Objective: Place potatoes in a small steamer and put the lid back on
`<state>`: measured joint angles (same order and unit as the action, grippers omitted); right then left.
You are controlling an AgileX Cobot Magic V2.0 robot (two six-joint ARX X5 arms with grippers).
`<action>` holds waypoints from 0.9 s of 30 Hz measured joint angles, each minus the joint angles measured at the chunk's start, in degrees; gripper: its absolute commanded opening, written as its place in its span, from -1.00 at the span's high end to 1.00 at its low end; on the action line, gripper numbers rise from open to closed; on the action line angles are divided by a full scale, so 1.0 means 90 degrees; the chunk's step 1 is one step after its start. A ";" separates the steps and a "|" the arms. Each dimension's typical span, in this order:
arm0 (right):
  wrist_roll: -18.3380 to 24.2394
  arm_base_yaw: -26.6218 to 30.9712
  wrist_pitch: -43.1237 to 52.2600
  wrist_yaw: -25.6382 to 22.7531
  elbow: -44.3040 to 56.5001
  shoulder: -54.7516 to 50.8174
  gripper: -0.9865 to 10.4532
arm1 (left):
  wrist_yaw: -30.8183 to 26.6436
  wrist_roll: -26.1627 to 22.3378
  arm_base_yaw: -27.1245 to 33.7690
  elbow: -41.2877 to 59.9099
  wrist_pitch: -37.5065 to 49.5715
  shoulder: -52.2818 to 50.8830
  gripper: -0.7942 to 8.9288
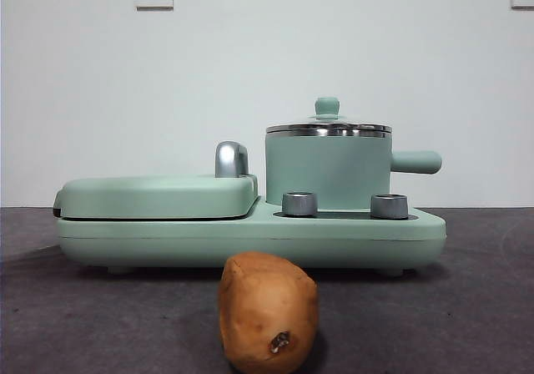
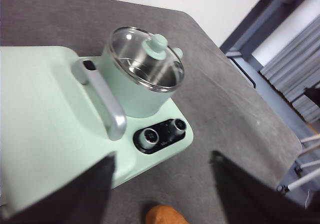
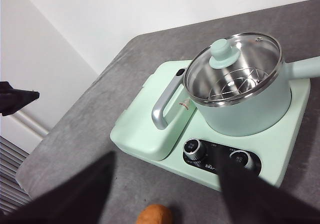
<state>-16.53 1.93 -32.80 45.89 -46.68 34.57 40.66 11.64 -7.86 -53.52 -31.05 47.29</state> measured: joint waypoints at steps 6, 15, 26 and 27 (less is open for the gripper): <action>0.0002 0.0000 0.0000 0.0000 0.0000 -0.0002 0.04 | 0.0000 -0.0126 -0.0262 -0.0090 0.0032 0.0068 -0.14; 0.0005 0.0000 -0.0192 0.0000 0.0000 -0.0002 0.00 | -0.0010 -0.0136 -0.0792 -0.1030 -0.0112 0.1018 -0.14; 0.0005 0.0000 -0.0765 0.0000 0.0000 -0.0002 -0.02 | -0.1061 -0.0544 -0.1938 -0.3339 -0.1037 0.3325 -0.14; 0.0005 0.0000 -0.0787 0.0000 0.0000 -0.0002 -0.02 | -0.1207 -0.0607 -0.2059 -0.3543 -0.1088 0.3529 -0.14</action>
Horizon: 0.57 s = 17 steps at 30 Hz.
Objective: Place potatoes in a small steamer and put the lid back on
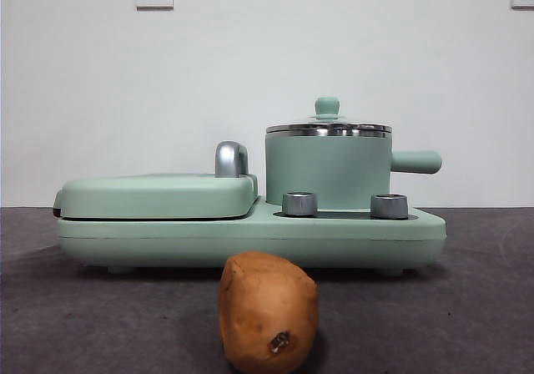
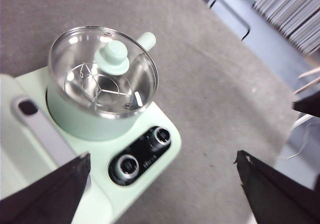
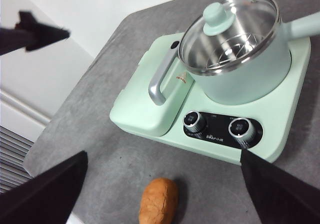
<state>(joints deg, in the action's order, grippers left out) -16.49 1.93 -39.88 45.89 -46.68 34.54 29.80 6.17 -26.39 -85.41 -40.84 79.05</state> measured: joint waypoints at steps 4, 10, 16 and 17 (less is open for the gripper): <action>0.0000 0.0000 -0.0056 0.0000 0.0000 0.0000 -0.02 | -0.0619 -0.0270 -0.0430 -0.0891 -0.0250 0.0886 -0.14; 0.0000 0.0000 -0.0083 0.0000 0.0000 0.0000 -0.02 | -0.1732 -0.0408 -0.0959 -0.2232 -0.0563 0.2276 -0.13; 0.0000 0.0000 -0.0083 0.0051 0.0000 0.0000 -0.02 | -0.2501 -0.0532 -0.1302 -0.3259 -0.0546 0.3347 -0.13; 0.0000 0.0000 -0.0083 0.0051 0.0000 0.0000 -0.02 | -0.2611 -0.0551 -0.1331 -0.3395 -0.0503 0.3492 -0.13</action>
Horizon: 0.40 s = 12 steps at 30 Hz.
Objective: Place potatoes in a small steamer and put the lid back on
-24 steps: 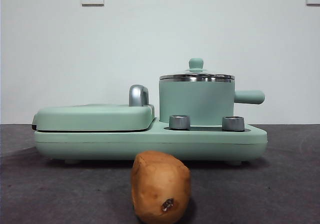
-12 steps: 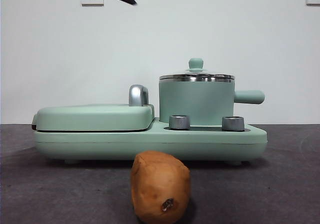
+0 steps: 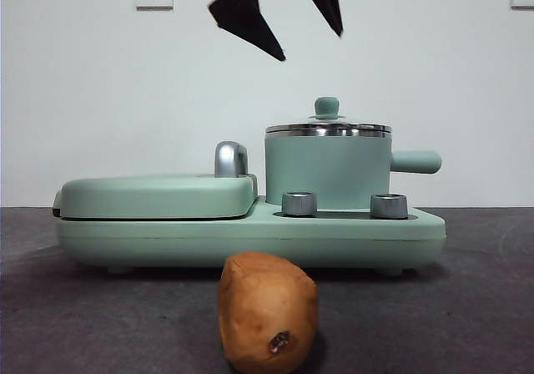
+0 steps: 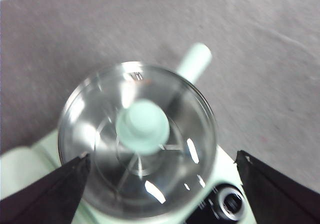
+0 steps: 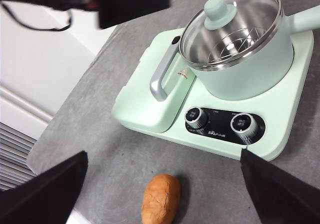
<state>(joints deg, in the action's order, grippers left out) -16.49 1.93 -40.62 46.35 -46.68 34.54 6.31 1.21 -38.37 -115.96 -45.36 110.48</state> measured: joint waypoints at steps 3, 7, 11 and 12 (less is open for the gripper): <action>0.0002 0.0000 0.0000 0.0000 0.0000 0.0000 -0.02 | -0.0073 -0.0017 -0.0032 -0.0265 0.0199 0.0367 -0.13; 0.0007 0.0000 0.0000 0.0000 0.0000 0.0000 -0.02 | -0.0083 -0.0017 -0.0049 -0.0282 0.0549 0.0729 -0.13; 0.0019 0.0000 0.0000 0.0000 0.0000 0.0000 -0.02 | -0.0121 -0.0017 -0.0051 -0.0282 0.0770 0.0981 -0.12; 0.0019 0.0000 0.0000 0.0000 0.0000 0.0000 -0.02 | -0.0153 -0.0017 -0.0051 -0.0282 0.0804 0.1010 -0.12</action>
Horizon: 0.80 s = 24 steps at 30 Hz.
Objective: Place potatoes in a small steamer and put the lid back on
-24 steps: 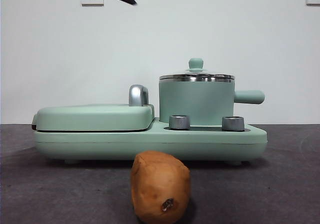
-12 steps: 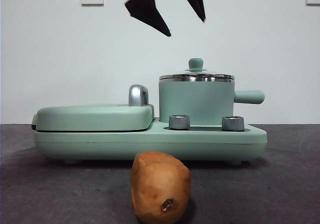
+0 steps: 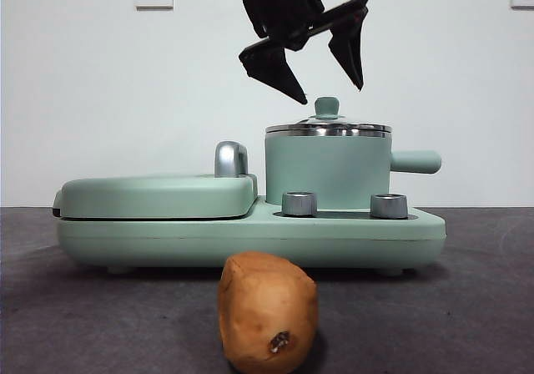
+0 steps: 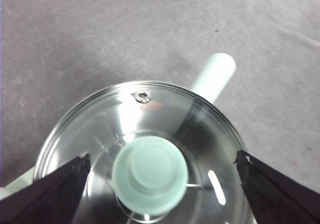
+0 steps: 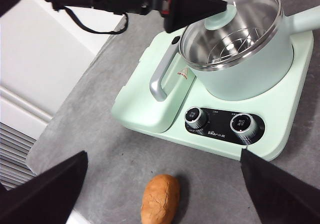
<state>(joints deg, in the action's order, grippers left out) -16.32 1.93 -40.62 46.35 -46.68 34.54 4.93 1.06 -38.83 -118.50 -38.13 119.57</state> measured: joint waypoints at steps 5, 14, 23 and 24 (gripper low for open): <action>0.0002 0.0000 0.0000 0.0000 0.0000 0.0000 -0.02 | -0.0053 0.0000 0.0000 -0.0002 0.0049 0.0022 -0.12; 0.0005 0.0000 0.0000 0.0000 0.0000 0.0000 -0.02 | -0.0063 0.0000 -0.0022 -0.0005 0.0002 0.0272 -0.06; 0.0005 0.0000 0.0000 0.0000 0.0000 0.0000 -0.02 | -0.0090 0.0000 -0.0034 -0.0005 0.0017 0.0279 0.23; 0.0005 0.0000 0.0000 0.0000 0.0000 0.0000 -0.02 | -0.0141 -0.0002 -0.0034 -0.0005 0.0015 0.0279 0.28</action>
<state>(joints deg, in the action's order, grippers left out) -16.27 1.93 -40.62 46.35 -46.68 34.54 3.66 1.04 -39.13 -118.54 -38.00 122.08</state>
